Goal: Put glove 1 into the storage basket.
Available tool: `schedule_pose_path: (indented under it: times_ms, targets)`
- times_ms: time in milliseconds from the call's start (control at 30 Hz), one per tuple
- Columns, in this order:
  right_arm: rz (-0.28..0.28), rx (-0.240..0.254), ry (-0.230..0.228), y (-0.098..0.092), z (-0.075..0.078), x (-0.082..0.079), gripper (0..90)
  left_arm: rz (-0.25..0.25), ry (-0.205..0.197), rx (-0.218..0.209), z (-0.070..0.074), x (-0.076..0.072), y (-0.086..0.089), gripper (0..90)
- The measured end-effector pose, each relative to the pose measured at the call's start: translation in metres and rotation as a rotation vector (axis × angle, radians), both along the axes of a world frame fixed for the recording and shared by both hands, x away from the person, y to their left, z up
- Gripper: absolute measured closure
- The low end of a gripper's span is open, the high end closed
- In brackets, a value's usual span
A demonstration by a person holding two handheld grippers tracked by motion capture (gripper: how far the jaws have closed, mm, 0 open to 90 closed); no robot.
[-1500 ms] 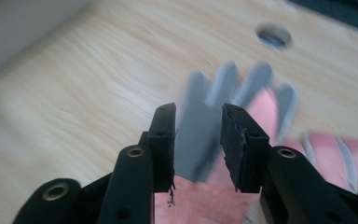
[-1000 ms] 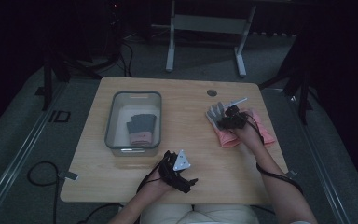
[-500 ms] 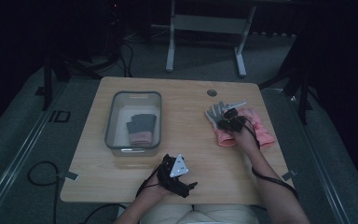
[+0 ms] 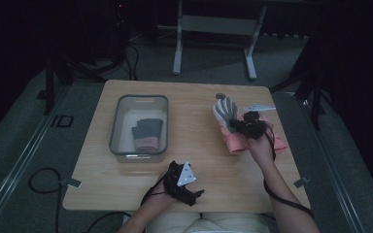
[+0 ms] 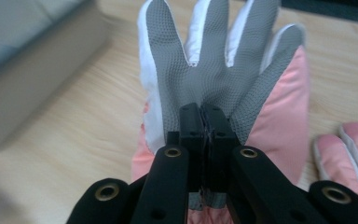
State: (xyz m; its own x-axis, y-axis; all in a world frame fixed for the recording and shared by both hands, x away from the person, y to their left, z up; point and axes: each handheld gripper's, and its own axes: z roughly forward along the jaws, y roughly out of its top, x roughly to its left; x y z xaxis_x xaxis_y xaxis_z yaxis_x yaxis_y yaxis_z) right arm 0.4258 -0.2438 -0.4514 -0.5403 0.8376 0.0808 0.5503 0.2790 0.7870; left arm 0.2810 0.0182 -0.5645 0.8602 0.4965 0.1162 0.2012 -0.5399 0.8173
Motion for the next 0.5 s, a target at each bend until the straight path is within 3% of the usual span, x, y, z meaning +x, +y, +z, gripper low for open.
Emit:
schedule_pose_path:
  times_ms: [167, 233, 433, 500]
  targets:
    - [-0.025, 0.076, -0.037, 0.007, 0.025, -0.035, 88.1, -0.010, 0.006, 0.013, -0.001, -0.001, -0.001, 1.6]
    - [-0.041, 0.108, -0.031, 0.010, 0.030, -0.046, 88.1, -0.011, 0.007, 0.008, 0.000, -0.001, -0.001, 1.7]
    - [-0.119, 0.157, -0.003, 0.020, 0.024, -0.065, 88.1, -0.009, 0.016, 0.000, 0.000, 0.000, 0.001, 1.7]
    - [-0.118, 0.169, 0.043, 0.022, 0.014, -0.063, 88.0, -0.012, 0.017, -0.004, -0.001, 0.000, 0.000, 1.6]
